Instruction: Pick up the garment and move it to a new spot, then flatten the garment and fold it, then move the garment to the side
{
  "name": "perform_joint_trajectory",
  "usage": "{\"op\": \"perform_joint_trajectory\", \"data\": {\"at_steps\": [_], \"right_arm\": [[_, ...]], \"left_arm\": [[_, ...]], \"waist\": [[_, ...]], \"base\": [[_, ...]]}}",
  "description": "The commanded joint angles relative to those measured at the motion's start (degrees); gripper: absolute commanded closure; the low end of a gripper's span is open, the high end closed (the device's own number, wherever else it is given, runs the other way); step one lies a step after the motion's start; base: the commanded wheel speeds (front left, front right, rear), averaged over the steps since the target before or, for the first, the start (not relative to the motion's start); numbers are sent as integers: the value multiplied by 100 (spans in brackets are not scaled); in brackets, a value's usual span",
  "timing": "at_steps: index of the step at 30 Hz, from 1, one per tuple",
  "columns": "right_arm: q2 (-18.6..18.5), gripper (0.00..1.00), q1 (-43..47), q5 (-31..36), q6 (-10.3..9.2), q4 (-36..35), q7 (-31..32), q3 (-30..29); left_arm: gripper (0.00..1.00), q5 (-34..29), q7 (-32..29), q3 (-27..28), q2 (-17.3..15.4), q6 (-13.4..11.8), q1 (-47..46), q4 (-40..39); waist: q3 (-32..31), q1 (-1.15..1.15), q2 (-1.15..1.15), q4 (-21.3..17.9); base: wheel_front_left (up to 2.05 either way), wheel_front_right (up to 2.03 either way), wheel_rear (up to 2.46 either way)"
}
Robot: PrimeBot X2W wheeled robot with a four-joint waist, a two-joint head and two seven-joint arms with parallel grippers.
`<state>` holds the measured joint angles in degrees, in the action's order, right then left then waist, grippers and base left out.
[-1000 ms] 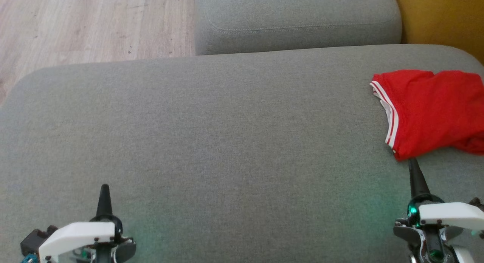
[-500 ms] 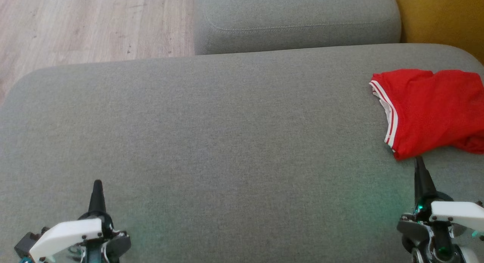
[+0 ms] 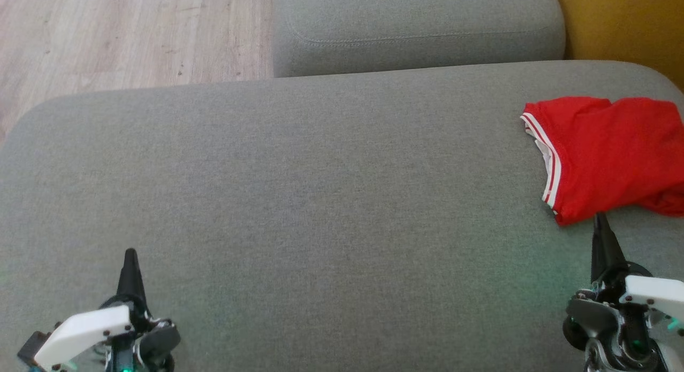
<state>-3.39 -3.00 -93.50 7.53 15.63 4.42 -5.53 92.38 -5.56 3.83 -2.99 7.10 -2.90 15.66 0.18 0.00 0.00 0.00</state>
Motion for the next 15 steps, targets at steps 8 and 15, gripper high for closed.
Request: {"op": "perform_joint_trajectory", "data": {"at_steps": [8,15], "right_arm": [[-88,100,-301,-27,-4,-172,52,94],[-77,100,-303,-13,-4,-171,65,78]], "left_arm": [[100,25,-47,213,-31,38,-324,-162],[100,20,-52,219,-27,38,-325,-162]], "waist": [[0,0,0,0],[0,0,0,0]], "base": [[0,0,0],[0,0,0]]}}
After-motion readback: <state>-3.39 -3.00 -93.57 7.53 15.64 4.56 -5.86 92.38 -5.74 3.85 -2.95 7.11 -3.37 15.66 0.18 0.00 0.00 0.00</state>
